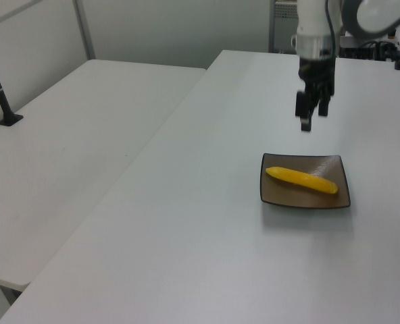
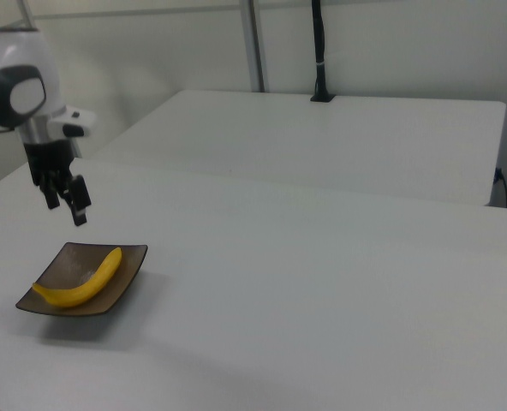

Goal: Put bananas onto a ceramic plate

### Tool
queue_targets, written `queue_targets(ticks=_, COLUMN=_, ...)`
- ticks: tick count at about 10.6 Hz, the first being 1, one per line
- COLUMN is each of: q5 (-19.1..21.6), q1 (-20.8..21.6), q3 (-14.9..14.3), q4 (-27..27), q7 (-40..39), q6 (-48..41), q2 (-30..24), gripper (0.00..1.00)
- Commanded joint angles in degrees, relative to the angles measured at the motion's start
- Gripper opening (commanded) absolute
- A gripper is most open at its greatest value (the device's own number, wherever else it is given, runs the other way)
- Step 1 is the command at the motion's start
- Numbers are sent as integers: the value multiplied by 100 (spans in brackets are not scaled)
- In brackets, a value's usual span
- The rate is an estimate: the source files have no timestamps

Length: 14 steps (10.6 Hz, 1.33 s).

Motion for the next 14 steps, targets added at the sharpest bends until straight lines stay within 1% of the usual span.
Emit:
queue_targets(ticks=1, q5=-102, q1=-360, q3=-50, q4=1163, q7=-102, q6=-854, q2=23, gripper=100)
queue_targets(ticks=2, q5=-102, q1=-335, q3=-242, q4=1410, q7=-459, q6=-1004, q2=23, gripper=100)
queue_targets(ticks=3, q5=-102, q1=-283, q3=-401, q4=1525, q7=-985, q6=-1032, q2=32, gripper=100)
queue_targets(ticks=5, q5=-102, q1=-256, q3=-630, q4=1518, q7=-1979, q6=-944, q2=119, gripper=100)
queue_targets(ticks=6, q5=-119, q1=-64, q3=-883, q4=1518, q7=-2392, q6=-909, q2=224, gripper=100)
queue_targets(ticks=7, q5=-128, q1=190, q3=-1225, q4=1518, q7=-2727, q6=-796, q2=269, gripper=100)
queue_targets(ticks=8, q5=-137, q1=271, q3=-1341, q4=1500, q7=-2896, q6=-655, q2=269, gripper=100)
queue_targets(ticks=10, q5=-181, q1=272, q3=-1351, q4=1369, q7=-2906, q6=-435, q2=261, gripper=100)
queue_targets(ticks=11, q5=-268, q1=280, q3=-1351, q4=1342, q7=-2889, q6=-208, q2=269, gripper=100)
queue_targets(ticks=14, q5=-287, q1=263, q3=-1351, q4=1359, q7=-2880, q6=-162, q2=313, gripper=100)
